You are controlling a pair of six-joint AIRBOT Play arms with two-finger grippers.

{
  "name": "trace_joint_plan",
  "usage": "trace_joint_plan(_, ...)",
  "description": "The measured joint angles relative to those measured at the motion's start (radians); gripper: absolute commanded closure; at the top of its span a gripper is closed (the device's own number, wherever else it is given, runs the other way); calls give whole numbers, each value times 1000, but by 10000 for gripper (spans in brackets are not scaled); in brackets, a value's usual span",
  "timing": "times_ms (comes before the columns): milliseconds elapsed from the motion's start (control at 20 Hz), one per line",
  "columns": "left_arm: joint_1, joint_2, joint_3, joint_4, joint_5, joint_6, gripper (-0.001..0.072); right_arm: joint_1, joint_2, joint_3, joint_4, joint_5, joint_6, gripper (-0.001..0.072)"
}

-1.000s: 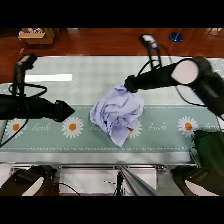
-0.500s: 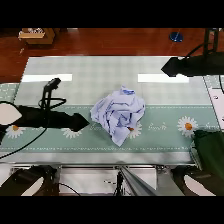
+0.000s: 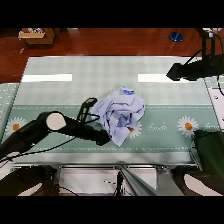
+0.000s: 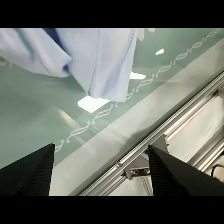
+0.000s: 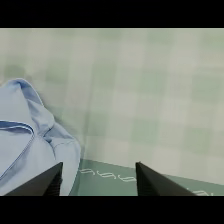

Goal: Fold the shirts.

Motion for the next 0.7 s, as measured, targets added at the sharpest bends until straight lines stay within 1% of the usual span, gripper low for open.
trace_joint_plan(150, -51, -90, -2, -18, 62, -5, 0, -2, -18, 0, 1, 8, -10, 172)
trace_joint_plan(350, -75, -176, -2, -65, 171, -13, 1, -3, -26, 0, 3, 18, -22, 172)
trace_joint_plan(400, -77, -192, -2, -95, 202, -10, 5, -3, -27, 0, 2, 20, -23, 173)
trace_joint_plan(450, -79, -205, 2, -118, 225, 3, 29, -3, -27, 0, 2, 21, -23, 173)
trace_joint_plan(500, -80, -218, 6, -142, 242, 17, 88, -3, -29, 0, 3, 22, -24, 173)
trace_joint_plan(550, -82, -230, 14, -161, 258, 30, 93, -3, -29, 0, 2, 23, -25, 173)
trace_joint_plan(650, -85, -250, 27, -183, 275, 48, 261, -3, -29, 0, 2, 22, -26, 173)
trace_joint_plan(700, -87, -259, 33, -193, 276, 59, 389, -3, -29, 0, 2, 19, -26, 173)
